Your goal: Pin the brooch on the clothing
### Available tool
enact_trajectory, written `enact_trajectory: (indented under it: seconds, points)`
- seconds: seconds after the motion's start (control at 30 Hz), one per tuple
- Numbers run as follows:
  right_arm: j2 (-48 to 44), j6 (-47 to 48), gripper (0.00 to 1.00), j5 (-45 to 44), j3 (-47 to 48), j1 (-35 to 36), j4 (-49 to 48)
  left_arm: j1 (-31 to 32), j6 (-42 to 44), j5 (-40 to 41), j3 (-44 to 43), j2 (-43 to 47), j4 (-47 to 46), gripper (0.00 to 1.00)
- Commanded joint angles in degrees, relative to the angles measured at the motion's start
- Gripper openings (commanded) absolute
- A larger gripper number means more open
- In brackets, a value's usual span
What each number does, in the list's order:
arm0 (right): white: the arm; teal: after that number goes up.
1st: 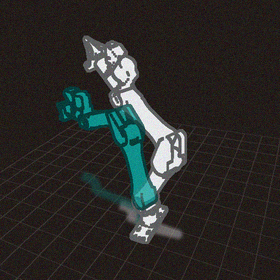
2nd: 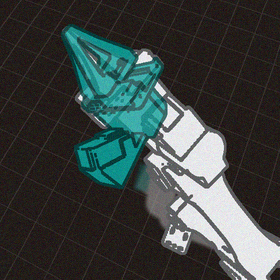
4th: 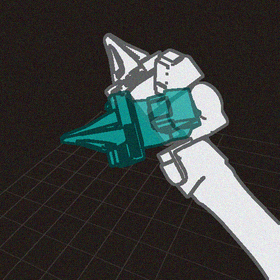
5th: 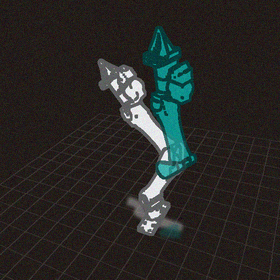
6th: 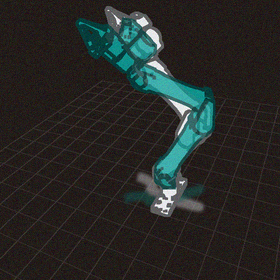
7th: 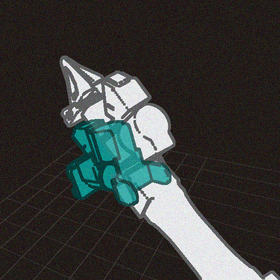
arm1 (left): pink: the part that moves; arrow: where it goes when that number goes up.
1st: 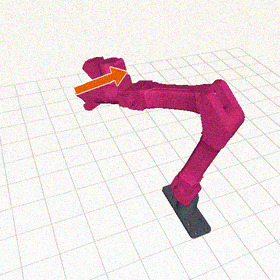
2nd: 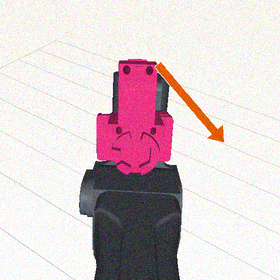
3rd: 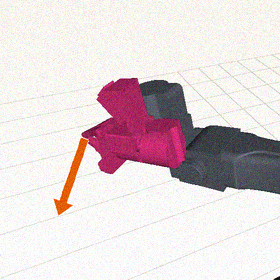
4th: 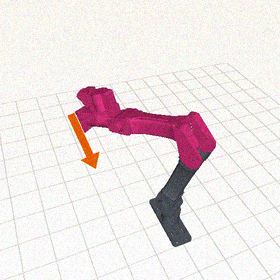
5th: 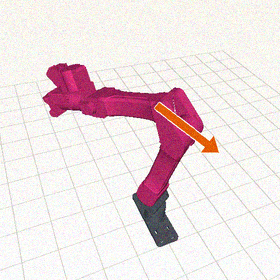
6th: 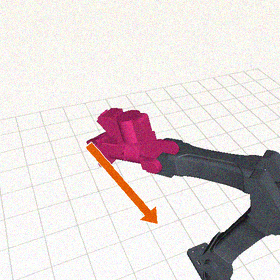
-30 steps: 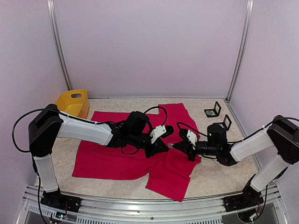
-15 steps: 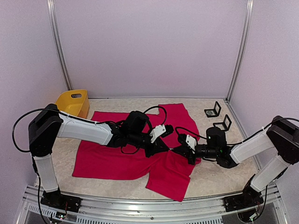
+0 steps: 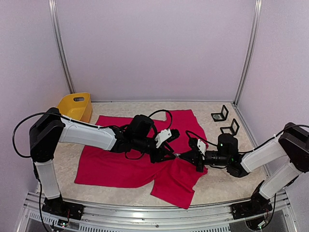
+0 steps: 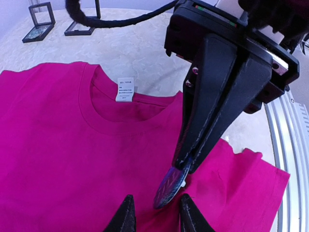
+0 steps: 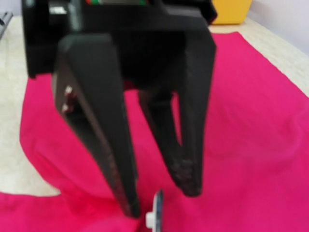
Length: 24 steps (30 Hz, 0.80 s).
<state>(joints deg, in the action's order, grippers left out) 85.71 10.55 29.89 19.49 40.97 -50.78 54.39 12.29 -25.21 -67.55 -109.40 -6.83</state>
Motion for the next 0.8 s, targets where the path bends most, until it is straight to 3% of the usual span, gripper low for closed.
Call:
enact_trajectory:
  seconds: [0.0,0.27,0.53,0.77]
  points:
    - [0.24,-2.69,0.00,3.01,0.47,0.23,-4.52,-0.97,0.97,-0.92,1.83,3.28,-1.31,0.34]
    - [0.37,-4.75,0.00,5.04,1.39,-0.74,-6.93,-2.94,2.52,-6.65,3.79,6.84,-2.12,0.35]
    - [1.52,-6.51,0.00,7.12,2.65,-0.90,-8.95,-1.74,3.23,-5.10,2.30,4.35,-1.61,0.31]
    - [1.40,-5.55,0.00,9.11,3.36,-0.93,-7.01,-0.46,2.23,-3.97,1.41,2.95,-4.05,0.14]
